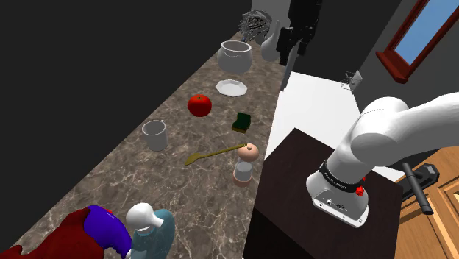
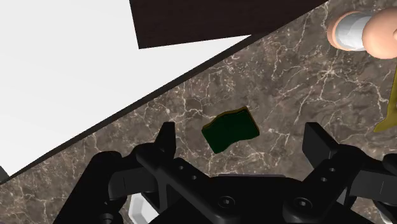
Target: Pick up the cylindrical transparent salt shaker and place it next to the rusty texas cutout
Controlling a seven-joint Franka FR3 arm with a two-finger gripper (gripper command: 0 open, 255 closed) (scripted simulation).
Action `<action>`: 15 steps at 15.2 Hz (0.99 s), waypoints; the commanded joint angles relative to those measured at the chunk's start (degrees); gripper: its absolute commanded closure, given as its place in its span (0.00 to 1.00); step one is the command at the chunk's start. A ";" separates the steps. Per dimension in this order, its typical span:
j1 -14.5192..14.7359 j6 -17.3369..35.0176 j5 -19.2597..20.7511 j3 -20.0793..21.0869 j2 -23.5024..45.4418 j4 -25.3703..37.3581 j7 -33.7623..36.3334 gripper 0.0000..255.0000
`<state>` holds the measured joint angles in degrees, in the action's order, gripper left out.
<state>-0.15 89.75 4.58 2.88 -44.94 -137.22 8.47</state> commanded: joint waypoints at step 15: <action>7.96 19.56 -17.30 8.32 -6.89 -23.40 12.34 0.00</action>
<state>7.09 107.56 -11.29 10.54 -51.75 -159.24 20.03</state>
